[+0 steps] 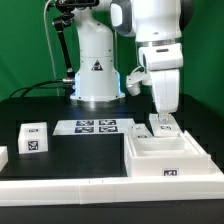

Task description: Assemble cabinet

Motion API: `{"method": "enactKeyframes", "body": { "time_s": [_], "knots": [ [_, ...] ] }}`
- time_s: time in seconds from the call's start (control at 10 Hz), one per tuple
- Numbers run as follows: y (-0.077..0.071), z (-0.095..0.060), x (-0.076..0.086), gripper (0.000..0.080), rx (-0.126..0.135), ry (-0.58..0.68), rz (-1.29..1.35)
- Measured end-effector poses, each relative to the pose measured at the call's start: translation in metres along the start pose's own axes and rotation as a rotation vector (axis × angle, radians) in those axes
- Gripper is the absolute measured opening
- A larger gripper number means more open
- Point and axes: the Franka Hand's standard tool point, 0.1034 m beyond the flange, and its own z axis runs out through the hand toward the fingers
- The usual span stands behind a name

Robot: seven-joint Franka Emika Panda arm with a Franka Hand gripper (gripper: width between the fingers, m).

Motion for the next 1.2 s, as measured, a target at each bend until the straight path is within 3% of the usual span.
{"method": "enactKeyframes", "body": {
  "time_s": [0.8,1.2],
  "knots": [
    [0.002,-0.004,-0.001,0.007,0.04,-0.021,0.005],
    [0.003,-0.013,-0.001,0.007,0.04,-0.033,0.004]
  ]
}}
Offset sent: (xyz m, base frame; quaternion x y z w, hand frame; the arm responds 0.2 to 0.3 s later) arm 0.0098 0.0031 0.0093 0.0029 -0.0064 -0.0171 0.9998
